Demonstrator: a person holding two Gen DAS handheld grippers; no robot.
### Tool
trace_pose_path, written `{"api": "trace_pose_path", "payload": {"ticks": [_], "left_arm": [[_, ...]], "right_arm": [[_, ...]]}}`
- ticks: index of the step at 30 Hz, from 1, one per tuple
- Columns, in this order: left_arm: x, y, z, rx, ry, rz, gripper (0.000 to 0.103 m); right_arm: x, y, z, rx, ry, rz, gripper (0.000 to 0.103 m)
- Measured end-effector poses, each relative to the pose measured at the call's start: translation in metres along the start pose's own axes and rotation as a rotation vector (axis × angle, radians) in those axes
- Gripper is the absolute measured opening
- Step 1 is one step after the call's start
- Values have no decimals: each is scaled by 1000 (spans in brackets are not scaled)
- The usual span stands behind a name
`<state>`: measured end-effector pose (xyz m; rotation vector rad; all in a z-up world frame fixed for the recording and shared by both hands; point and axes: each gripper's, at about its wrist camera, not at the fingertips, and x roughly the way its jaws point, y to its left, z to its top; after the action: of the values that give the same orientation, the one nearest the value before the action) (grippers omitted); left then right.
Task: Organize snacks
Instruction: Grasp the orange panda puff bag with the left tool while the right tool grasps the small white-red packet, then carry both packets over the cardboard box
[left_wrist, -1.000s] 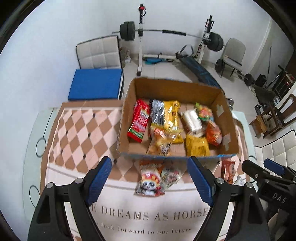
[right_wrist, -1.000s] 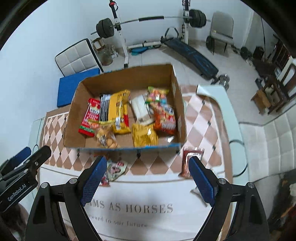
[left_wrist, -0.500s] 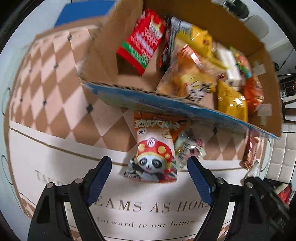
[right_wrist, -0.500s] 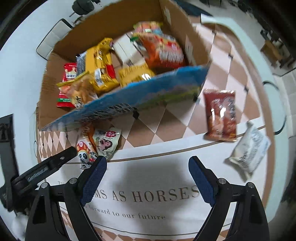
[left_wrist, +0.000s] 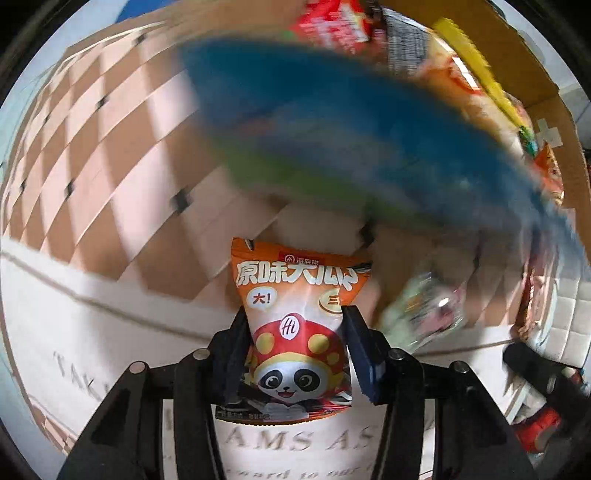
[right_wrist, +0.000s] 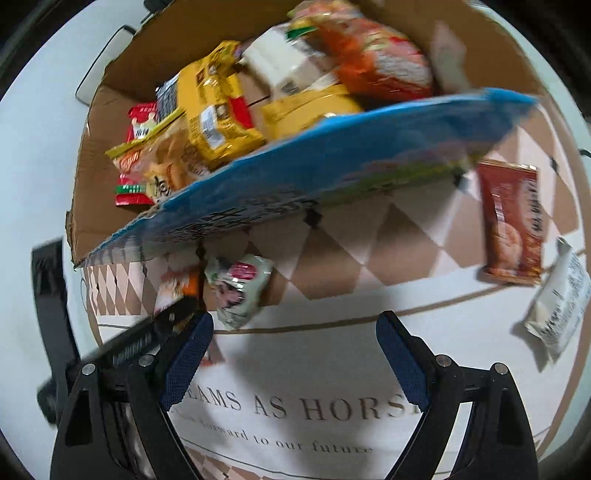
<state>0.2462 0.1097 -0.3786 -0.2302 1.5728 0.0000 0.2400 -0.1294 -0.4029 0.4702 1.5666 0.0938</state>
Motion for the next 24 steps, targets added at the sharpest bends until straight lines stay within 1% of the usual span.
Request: {"api": "trace_pose_path", "payload": {"ticks": [5, 8, 9, 11, 12, 13, 15, 17, 19, 21, 22, 24], "left_arm": [[-2, 31, -26, -58, 4, 11, 47], [0, 37, -34, -71, 9, 4, 49], [2, 38, -34, -74, 10, 1, 49], [4, 40, -34, -76, 11, 5, 50], [4, 38, -34, -73, 11, 12, 50], [6, 35, -34, -69, 11, 18, 50], [7, 32, -38, -61, 6, 30, 50], [9, 28, -42, -48, 17, 22, 48], [11, 11, -44, -23, 22, 28, 48], [14, 2, -57, 5, 41, 24, 48], [15, 0, -61, 11, 48, 24, 48], [18, -8, -71, 27, 61, 26, 48]], "right_arm": [[31, 27, 10, -39, 10, -23, 92], [50, 38, 15, -43, 23, -40, 92], [54, 42, 16, -44, 19, -52, 89], [60, 50, 16, -68, 8, -76, 77], [61, 52, 16, -76, 7, -80, 67], [62, 55, 15, -83, 4, -87, 56], [67, 59, 11, -105, 17, -104, 41], [68, 60, 5, -125, 33, -112, 40], [68, 56, -6, -151, 69, -130, 40], [65, 45, -22, -175, 99, -147, 40], [65, 36, -30, -169, 124, -139, 40], [63, 22, -40, -159, 145, -134, 40]]}}
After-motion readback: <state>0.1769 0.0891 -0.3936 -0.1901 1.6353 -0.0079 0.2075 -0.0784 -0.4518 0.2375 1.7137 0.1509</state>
